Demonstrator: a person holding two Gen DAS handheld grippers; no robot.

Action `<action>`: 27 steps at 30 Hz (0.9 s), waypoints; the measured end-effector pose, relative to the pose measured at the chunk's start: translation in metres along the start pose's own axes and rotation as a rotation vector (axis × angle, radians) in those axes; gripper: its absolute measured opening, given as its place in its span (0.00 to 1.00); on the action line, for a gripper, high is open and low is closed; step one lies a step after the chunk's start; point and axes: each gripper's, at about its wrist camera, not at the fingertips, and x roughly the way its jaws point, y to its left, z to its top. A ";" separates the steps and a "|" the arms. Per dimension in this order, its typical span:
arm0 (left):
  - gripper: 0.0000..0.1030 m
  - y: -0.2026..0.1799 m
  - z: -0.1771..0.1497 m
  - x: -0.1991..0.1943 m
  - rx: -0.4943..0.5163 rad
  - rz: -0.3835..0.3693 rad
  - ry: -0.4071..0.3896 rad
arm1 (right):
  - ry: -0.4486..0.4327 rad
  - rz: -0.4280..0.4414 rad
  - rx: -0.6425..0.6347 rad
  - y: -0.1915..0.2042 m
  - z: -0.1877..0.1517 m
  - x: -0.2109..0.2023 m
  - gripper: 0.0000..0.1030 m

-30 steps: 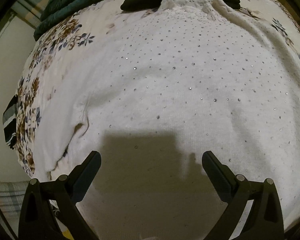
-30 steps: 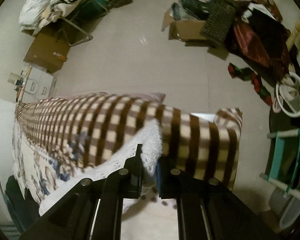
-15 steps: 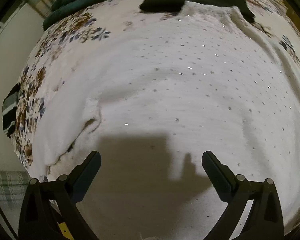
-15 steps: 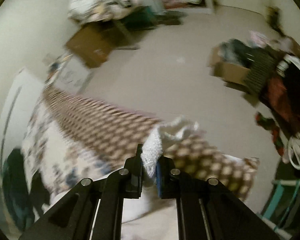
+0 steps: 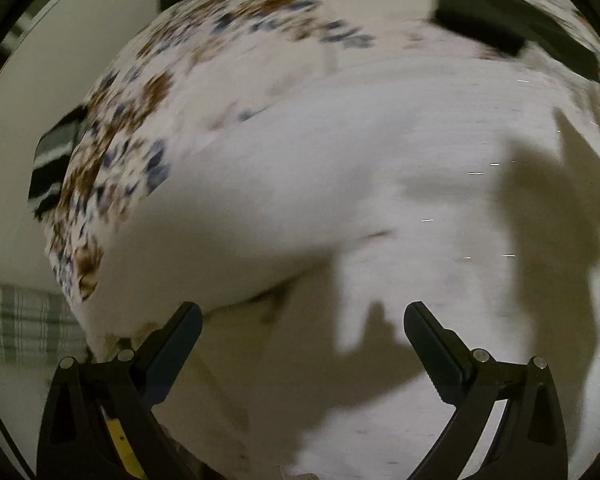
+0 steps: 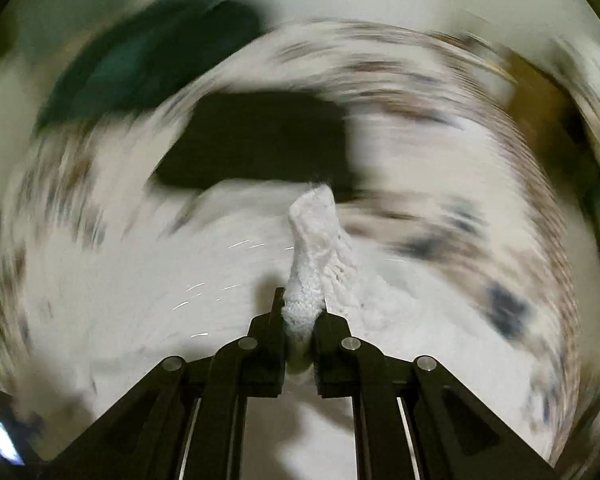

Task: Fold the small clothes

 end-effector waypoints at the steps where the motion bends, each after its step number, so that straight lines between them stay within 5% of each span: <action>1: 1.00 0.007 -0.001 0.003 -0.013 0.003 0.006 | 0.020 0.006 -0.093 0.044 -0.001 0.020 0.10; 3: 1.00 0.025 -0.002 0.010 -0.045 0.013 0.018 | 0.040 0.018 -0.269 0.124 -0.011 0.050 0.10; 7: 1.00 0.057 -0.002 0.024 -0.084 0.024 0.033 | 0.035 0.048 -0.450 0.221 -0.035 0.066 0.10; 12: 1.00 0.083 0.003 0.035 -0.125 0.021 0.051 | 0.078 0.055 -0.515 0.266 -0.063 0.070 0.11; 15: 1.00 0.099 0.007 0.036 -0.155 0.012 0.054 | 0.158 0.101 -0.425 0.248 -0.065 0.069 0.15; 17: 1.00 0.111 0.007 0.034 -0.182 -0.002 0.060 | 0.190 0.163 -0.343 0.230 -0.057 0.059 0.28; 19: 1.00 0.126 0.005 0.030 -0.210 -0.013 0.068 | 0.219 0.239 -0.217 0.199 -0.057 0.043 0.53; 21: 1.00 0.143 0.001 0.029 -0.249 -0.029 0.083 | 0.233 0.265 -0.095 0.167 -0.060 0.027 0.61; 27: 1.00 0.222 -0.032 0.052 -0.486 -0.133 0.184 | 0.306 0.225 0.171 0.078 -0.083 0.006 0.67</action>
